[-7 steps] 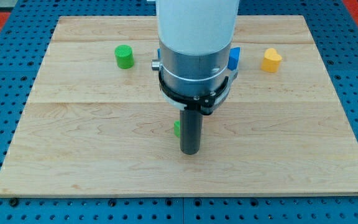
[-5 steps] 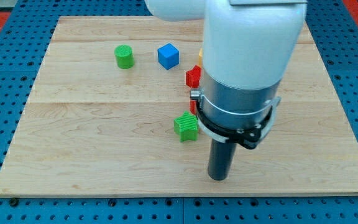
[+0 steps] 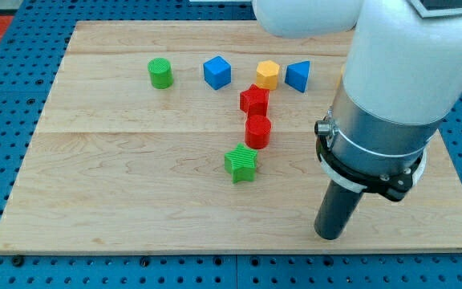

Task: Touch the right side of red circle

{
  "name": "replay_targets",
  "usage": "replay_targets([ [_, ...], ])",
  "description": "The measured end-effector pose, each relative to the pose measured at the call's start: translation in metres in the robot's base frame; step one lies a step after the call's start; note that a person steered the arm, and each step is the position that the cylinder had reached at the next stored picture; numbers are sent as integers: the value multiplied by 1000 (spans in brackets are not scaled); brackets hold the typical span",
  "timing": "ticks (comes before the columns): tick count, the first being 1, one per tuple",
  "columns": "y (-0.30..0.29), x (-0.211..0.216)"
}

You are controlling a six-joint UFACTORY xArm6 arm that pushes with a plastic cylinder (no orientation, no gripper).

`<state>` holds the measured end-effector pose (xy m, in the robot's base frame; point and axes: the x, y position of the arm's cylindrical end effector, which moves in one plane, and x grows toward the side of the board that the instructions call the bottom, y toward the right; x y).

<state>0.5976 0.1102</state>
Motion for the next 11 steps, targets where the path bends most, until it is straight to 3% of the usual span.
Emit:
replay_targets([
  [2,10,2],
  [5,179,20],
  [8,183,20],
  [10,165,-27],
  [11,79,-89],
])
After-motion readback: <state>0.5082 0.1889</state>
